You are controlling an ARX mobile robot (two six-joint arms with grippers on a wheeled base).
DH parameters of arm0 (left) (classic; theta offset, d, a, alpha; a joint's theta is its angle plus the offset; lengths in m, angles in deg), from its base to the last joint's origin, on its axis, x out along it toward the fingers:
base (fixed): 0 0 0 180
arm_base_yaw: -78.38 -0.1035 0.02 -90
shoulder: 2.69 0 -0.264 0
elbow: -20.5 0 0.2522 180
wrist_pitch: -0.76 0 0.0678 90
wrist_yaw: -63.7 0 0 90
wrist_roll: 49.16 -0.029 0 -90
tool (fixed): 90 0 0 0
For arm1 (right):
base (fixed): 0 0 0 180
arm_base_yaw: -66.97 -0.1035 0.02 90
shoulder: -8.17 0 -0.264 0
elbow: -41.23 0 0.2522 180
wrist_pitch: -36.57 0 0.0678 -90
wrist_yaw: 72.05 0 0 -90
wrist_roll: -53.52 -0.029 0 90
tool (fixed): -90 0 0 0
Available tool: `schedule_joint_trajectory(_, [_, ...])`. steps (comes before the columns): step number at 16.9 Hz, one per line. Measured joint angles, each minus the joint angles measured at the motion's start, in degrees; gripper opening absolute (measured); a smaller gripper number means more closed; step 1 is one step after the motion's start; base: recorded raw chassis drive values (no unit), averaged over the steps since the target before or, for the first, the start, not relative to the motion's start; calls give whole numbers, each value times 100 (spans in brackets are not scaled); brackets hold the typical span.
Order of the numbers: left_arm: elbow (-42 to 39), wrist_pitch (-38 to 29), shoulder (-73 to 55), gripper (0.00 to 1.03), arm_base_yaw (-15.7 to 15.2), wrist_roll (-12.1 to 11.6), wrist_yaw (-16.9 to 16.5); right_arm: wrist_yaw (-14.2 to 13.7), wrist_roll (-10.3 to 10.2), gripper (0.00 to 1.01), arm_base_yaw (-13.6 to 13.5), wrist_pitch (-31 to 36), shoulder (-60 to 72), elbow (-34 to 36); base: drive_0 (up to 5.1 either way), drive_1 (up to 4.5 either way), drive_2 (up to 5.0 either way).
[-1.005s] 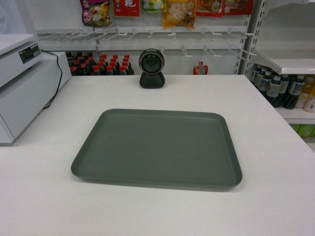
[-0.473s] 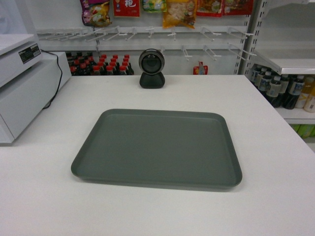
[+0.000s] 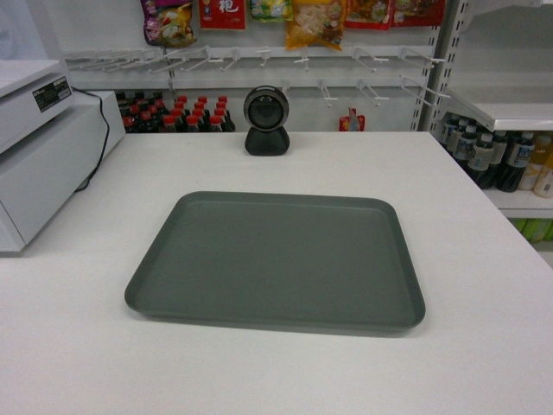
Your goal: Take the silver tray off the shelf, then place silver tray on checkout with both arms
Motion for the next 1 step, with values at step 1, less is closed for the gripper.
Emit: schedule_joint_trajectory(1, [0, 0, 0, 98, 0, 0, 0, 0, -2, 98, 0, 0, 0, 0, 0, 0, 0])
